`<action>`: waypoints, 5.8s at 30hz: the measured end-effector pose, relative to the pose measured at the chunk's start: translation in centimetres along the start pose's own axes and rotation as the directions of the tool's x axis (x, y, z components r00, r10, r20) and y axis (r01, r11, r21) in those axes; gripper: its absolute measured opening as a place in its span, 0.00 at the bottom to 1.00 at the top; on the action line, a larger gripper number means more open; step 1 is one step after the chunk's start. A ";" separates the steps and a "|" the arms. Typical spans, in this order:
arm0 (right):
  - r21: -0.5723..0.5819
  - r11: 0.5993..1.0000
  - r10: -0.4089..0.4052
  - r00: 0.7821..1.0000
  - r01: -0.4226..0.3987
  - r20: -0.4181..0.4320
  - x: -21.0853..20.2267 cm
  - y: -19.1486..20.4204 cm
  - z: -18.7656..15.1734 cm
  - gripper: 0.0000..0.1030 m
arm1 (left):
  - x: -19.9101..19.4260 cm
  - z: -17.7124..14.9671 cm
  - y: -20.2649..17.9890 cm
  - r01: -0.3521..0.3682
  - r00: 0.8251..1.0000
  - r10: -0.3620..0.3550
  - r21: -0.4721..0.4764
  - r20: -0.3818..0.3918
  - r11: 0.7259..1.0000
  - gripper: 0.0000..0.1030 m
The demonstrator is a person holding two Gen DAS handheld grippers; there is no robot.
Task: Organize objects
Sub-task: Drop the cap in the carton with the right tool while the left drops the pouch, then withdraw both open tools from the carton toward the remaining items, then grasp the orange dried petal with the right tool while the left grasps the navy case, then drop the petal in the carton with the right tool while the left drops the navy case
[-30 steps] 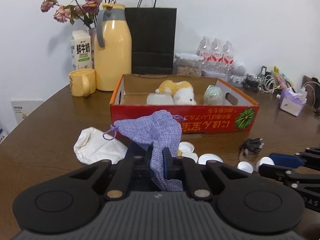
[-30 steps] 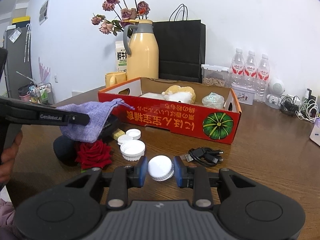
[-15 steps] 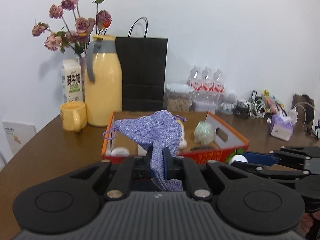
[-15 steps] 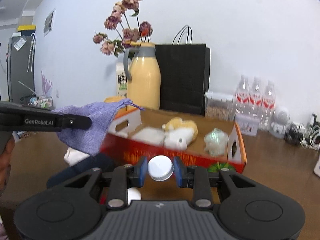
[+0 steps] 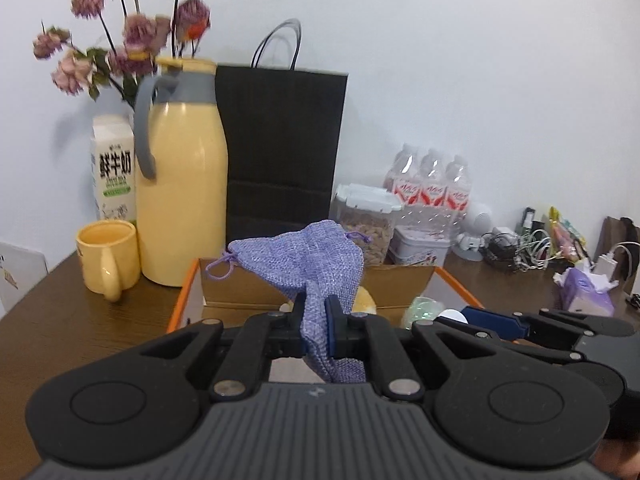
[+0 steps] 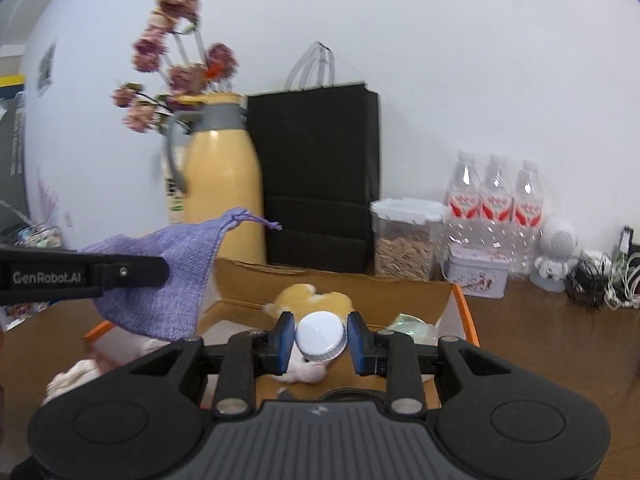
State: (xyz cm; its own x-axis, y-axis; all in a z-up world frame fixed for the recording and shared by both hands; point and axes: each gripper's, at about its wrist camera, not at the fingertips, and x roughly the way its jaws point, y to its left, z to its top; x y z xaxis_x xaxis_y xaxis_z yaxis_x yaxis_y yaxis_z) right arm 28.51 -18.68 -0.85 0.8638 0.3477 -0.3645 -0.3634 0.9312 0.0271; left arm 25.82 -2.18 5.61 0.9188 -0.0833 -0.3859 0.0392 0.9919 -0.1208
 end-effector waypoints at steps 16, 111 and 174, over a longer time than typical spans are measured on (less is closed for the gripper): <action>0.014 0.999 -0.028 0.995 0.029 -0.096 2.9 -0.9 -2.6 0.29 | 3.7 -2.4 -0.4 -0.077 0.995 0.081 0.067 -0.058 0.995 0.44; -0.106 0.953 0.245 0.927 -0.284 -0.285 -14.7 1.8 -13.4 0.39 | -16.9 -11.1 4.6 -0.141 0.981 0.142 0.022 -0.131 0.990 1.00; 0.002 0.997 0.076 0.987 -0.076 -0.142 -13.9 1.6 -11.2 0.39 | -9.7 -9.8 3.3 -0.047 0.965 0.047 0.010 -0.259 0.999 0.64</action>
State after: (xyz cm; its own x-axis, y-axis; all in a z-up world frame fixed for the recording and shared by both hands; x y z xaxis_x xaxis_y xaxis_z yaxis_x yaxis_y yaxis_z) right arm 12.08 -23.27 -6.13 0.7755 0.3980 -0.4902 -0.4273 0.9023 0.0566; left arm 13.19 0.99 -0.04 0.7863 -0.0581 -0.6151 0.0001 0.9956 -0.0939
